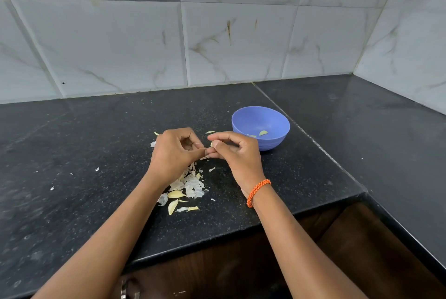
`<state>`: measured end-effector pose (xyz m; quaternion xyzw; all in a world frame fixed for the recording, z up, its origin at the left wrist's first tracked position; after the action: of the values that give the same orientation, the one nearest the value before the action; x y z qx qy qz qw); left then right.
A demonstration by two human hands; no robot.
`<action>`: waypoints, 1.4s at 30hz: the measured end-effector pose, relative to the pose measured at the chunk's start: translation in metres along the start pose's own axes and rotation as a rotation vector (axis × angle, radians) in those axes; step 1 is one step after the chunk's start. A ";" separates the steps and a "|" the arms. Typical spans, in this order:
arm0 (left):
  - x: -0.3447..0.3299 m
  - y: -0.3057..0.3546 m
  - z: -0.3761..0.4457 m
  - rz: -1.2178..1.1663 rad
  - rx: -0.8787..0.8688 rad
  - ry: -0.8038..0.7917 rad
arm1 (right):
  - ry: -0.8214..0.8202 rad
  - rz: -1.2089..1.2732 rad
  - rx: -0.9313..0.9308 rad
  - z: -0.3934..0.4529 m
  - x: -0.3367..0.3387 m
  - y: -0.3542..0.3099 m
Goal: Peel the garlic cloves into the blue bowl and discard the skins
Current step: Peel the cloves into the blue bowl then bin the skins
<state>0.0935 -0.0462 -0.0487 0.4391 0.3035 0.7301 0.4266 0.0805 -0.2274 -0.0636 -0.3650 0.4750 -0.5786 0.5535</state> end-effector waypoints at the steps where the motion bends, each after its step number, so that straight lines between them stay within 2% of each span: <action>1: 0.000 -0.002 0.000 0.008 0.010 -0.005 | -0.005 -0.007 0.005 0.000 0.000 0.000; 6: -0.003 0.002 -0.002 -0.180 0.064 -0.066 | -0.008 -0.120 0.088 -0.001 -0.004 -0.006; 14: -0.009 0.008 -0.004 -0.312 0.103 -0.105 | 0.076 -0.201 0.154 -0.001 0.003 -0.013; 23: -0.002 0.005 0.000 -0.242 0.055 -0.055 | 0.094 -0.356 0.255 -0.002 -0.001 -0.017; 31: 0.001 0.003 0.001 -0.087 0.011 -0.078 | 0.043 -0.419 0.231 0.001 -0.005 -0.009; 35: -0.002 0.002 0.000 -0.131 0.033 -0.106 | 0.031 -0.494 0.306 0.000 -0.009 -0.012; 42: -0.006 0.004 -0.002 -0.286 0.098 -0.113 | 0.044 -0.473 0.307 -0.001 -0.007 -0.015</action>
<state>0.0921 -0.0530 -0.0487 0.4520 0.3738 0.6206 0.5204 0.0761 -0.2210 -0.0492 -0.3648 0.2953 -0.7646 0.4417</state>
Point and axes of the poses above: each hand's wrist, its own z-axis towards the middle knuckle, its own x-axis out of the back of the hand, y = z × x, the point moved 9 cm from there along z, towards the middle knuckle, and after that the axes turned 8 degrees about y, right-handed, at the moved point
